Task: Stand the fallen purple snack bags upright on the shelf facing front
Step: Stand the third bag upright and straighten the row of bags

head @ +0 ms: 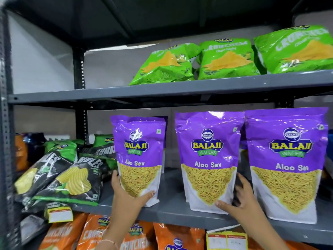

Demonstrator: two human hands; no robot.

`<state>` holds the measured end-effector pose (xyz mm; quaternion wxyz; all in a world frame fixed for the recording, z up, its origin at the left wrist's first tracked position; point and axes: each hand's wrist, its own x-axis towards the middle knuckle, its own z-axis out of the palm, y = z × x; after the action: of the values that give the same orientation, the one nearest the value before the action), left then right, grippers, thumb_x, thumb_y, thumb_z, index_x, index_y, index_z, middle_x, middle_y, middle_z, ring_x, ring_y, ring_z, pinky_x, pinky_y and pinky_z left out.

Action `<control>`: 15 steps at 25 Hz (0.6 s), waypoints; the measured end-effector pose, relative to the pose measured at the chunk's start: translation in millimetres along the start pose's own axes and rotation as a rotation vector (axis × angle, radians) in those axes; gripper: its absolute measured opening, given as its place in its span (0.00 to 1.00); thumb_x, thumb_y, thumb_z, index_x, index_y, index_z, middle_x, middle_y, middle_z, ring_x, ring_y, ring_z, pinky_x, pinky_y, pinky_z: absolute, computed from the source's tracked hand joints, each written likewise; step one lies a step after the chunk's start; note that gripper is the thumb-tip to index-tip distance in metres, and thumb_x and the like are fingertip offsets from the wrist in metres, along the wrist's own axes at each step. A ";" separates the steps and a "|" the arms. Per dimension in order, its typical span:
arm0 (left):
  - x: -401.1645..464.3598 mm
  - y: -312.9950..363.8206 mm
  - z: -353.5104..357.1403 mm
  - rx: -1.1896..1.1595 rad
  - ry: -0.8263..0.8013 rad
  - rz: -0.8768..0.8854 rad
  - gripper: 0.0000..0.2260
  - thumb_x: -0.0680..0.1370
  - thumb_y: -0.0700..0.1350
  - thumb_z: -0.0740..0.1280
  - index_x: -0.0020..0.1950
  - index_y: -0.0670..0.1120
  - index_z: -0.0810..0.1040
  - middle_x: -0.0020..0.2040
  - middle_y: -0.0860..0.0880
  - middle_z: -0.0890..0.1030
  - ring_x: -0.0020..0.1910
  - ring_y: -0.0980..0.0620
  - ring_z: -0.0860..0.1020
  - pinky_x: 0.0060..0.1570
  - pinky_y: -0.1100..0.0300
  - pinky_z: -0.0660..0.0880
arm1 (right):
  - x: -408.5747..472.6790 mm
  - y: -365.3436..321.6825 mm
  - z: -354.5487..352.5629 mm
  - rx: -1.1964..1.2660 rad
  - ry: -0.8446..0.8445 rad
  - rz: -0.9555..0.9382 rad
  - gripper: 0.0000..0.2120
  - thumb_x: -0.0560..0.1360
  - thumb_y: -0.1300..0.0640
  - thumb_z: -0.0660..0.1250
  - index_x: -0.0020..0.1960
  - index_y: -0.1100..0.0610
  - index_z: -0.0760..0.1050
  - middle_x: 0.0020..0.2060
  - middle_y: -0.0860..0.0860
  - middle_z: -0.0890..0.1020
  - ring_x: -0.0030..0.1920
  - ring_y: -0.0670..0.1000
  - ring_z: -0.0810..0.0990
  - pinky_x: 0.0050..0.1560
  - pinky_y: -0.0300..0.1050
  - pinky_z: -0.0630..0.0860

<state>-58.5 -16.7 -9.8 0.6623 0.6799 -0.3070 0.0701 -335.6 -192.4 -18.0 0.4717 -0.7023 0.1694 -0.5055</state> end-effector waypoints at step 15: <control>-27.5 9.2 44.1 0.278 0.237 0.052 0.54 0.60 0.59 0.81 0.78 0.47 0.56 0.74 0.40 0.64 0.71 0.34 0.65 0.66 0.36 0.66 | -1.5 -0.9 0.2 -0.073 -0.039 0.026 0.56 0.55 0.55 0.84 0.72 0.37 0.54 0.66 0.49 0.70 0.67 0.50 0.71 0.64 0.47 0.69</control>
<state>-98.9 -48.8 -20.6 0.5913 0.7438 -0.2317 0.2084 -336.3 -190.8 -18.1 0.4556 -0.7264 0.1875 -0.4792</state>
